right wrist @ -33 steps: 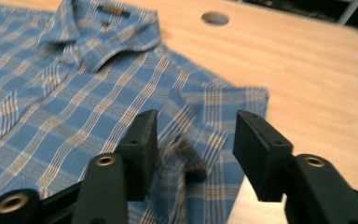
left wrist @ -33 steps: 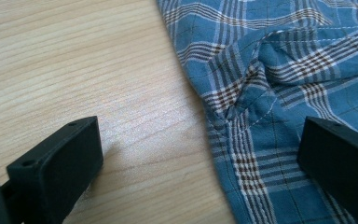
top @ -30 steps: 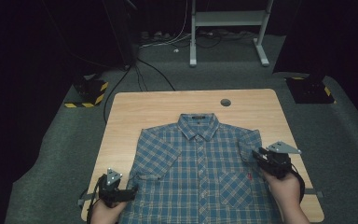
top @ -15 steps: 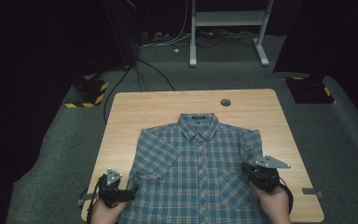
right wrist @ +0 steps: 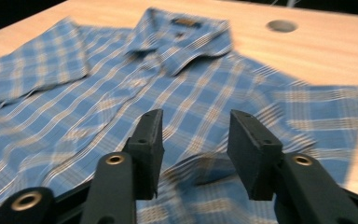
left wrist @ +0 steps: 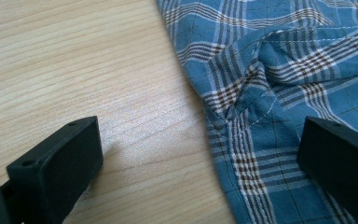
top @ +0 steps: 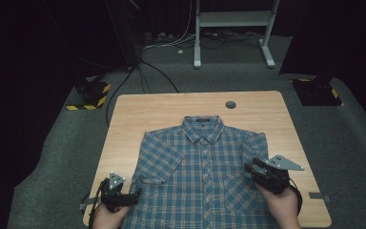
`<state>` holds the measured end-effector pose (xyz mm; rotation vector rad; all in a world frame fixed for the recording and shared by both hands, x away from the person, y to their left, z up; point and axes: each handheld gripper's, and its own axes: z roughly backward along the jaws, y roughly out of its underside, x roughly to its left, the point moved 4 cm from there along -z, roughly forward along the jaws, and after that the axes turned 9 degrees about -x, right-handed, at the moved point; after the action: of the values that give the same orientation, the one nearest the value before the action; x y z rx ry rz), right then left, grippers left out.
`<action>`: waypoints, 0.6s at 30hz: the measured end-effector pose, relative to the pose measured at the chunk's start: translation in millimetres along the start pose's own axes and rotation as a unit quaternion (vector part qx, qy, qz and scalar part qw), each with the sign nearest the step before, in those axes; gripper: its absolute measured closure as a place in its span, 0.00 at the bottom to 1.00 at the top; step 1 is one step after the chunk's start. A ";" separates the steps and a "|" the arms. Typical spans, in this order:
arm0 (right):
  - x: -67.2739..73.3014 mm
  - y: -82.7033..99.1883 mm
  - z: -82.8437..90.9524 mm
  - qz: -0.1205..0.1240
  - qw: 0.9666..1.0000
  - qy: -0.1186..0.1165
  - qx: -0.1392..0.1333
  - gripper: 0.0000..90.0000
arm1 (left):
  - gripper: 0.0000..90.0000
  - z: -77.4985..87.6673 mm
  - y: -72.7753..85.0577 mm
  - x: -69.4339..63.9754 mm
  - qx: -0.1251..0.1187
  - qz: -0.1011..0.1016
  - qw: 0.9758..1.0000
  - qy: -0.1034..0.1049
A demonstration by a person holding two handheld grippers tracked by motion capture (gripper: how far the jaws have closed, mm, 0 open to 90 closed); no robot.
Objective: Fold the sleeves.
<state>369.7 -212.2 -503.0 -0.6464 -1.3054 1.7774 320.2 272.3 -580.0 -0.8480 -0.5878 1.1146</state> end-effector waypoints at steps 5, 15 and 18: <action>-21.9 -6.0 -10.6 -0.002 0.999 0.036 0.003 0.58 | 0.00 0.1 0.1 -0.1 0.000 0.000 1.000 0.000; -64.8 7.9 -46.0 -0.033 0.995 0.083 0.052 0.57 | 0.00 0.4 0.3 -0.1 0.000 -0.001 1.000 0.001; -72.9 15.4 -55.2 -0.044 0.992 0.090 0.070 0.57 | 0.00 0.5 0.3 -0.2 0.000 -0.001 1.000 0.001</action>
<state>447.1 -247.0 -540.4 -0.6443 -1.0611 1.6800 319.6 272.3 -580.0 -0.8474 -0.5865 1.1120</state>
